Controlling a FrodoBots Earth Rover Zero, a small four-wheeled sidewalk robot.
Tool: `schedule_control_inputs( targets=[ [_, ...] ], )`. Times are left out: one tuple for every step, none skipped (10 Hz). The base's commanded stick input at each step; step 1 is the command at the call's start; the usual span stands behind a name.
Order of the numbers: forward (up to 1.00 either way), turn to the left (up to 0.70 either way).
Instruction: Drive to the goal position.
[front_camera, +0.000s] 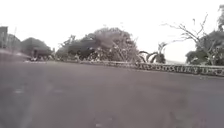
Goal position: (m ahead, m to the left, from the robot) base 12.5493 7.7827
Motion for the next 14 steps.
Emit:
schedule_control_inputs(
  targets=[
    [0.85, 0.0],
    [0.85, 0.0],
    [0.85, 0.0],
    [0.85, 0.0],
    [0.85, 0.0],
    [0.85, 0.0],
    [0.85, 0.0],
    [0.85, 0.27],
    [0.85, 0.27],
    [0.85, 0.27],
    [0.85, 0.0],
    [0.85, 0.0],
    [0.85, 0.0],
    [0.85, 0.0]
  ],
)
